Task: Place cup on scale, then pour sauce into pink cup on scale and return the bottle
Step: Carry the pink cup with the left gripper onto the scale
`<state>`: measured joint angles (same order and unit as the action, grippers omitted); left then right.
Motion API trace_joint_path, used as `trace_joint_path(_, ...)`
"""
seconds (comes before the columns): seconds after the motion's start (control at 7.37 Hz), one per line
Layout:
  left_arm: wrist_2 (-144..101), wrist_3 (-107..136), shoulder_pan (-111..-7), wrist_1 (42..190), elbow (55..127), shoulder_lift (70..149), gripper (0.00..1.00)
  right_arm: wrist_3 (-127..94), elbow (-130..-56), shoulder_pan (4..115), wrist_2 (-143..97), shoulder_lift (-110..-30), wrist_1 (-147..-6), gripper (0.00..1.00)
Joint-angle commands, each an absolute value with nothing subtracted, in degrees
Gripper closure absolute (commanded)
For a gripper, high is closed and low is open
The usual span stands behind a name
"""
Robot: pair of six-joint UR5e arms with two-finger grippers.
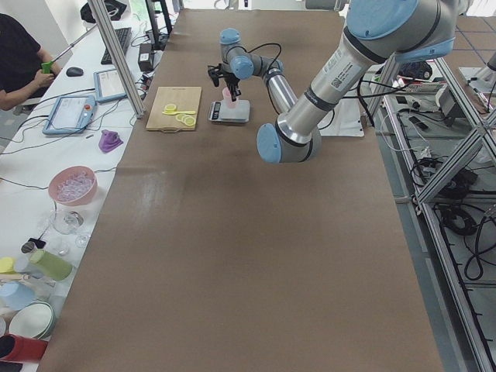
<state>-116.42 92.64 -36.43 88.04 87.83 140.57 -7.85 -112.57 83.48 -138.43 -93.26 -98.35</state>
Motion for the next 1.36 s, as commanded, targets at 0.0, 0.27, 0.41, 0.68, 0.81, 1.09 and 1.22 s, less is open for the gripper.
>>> trace_joint_path(0.0,-116.3,92.4,-35.6,88.3,87.6,140.5,1.00,-7.9,-112.6,83.4,-138.4,-93.2,-98.3,0.00)
trace_joint_path(0.27,-116.2,92.6,-35.1,89.2,86.4,140.7,1.00,-8.1,-112.6,83.1,-138.3,-93.1,-98.4,0.00)
trace_joint_path(0.41,-116.2,92.5,-35.1,91.6,85.6,140.5,1.00,-8.3,-112.8,83.0,-138.4,-93.2,-98.4,0.00)
trace_joint_path(0.68,-115.8,92.5,-35.1,92.3,84.6,140.7,1.00,-8.5,-112.9,82.8,-138.4,-93.1,-98.5,0.00)
trace_joint_path(0.81,-115.4,92.5,-35.1,92.3,84.5,140.6,1.00,-8.5,-113.1,82.8,-138.3,-93.2,-98.6,0.00)
trace_joint_path(1.09,-113.7,92.5,-35.1,92.6,83.9,140.7,0.75,-8.5,-113.2,82.8,-138.3,-93.1,-98.6,0.00)
trace_joint_path(1.22,-113.3,92.5,-35.1,92.6,83.7,140.8,0.48,-8.5,-113.3,82.8,-138.1,-92.9,-98.6,0.00)
